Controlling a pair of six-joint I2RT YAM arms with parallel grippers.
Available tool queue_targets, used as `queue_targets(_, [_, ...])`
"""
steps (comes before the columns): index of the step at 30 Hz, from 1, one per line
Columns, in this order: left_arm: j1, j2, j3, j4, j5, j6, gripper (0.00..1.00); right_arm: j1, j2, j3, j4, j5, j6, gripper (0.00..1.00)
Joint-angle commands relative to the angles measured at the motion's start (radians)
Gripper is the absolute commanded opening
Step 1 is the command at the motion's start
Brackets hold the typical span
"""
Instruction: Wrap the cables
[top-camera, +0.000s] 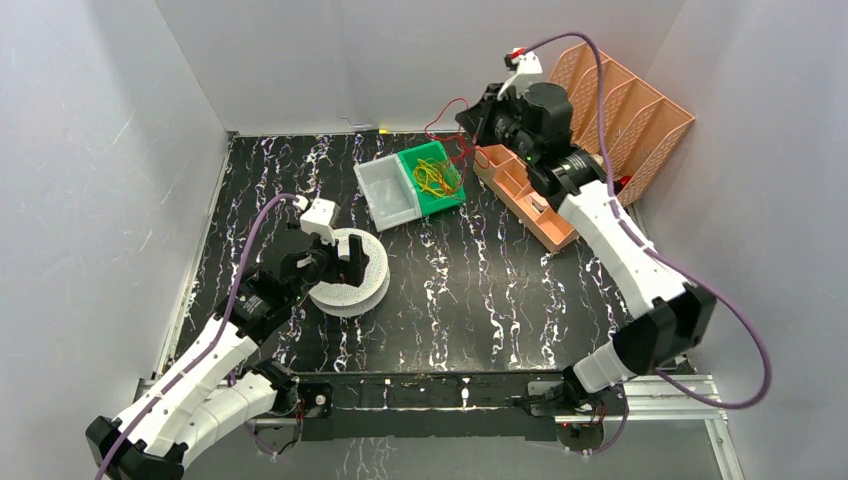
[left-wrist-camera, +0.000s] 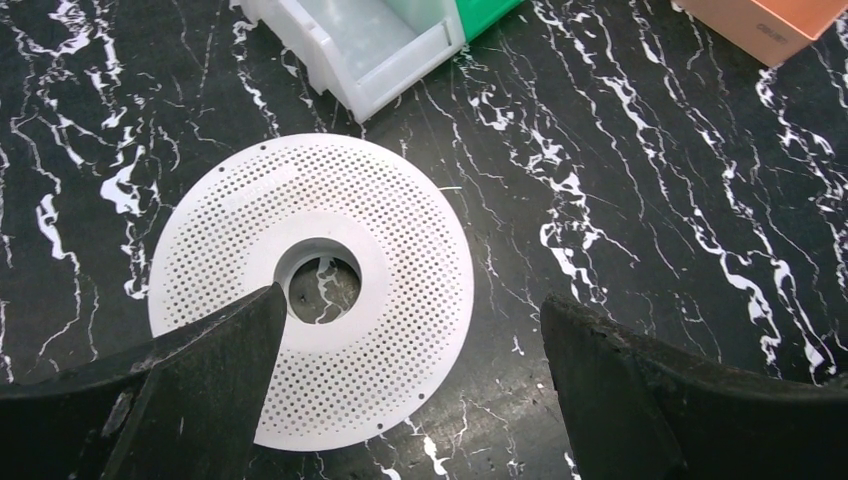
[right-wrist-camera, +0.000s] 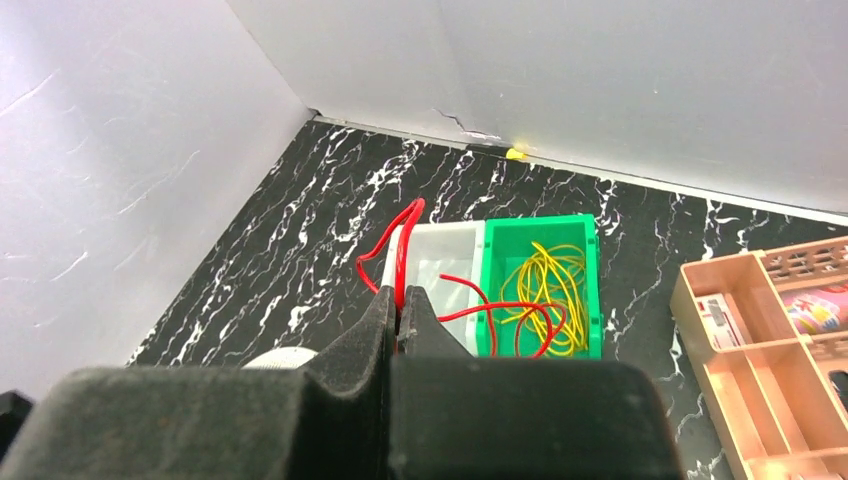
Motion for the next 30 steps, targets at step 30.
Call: queue_targets(30, [-0.004, 0.206, 0.198, 0.402, 0.878, -0.15, 0.98, 0.005, -0.617, -0.101, -0.282, -0.21, 0.071, 0.0])
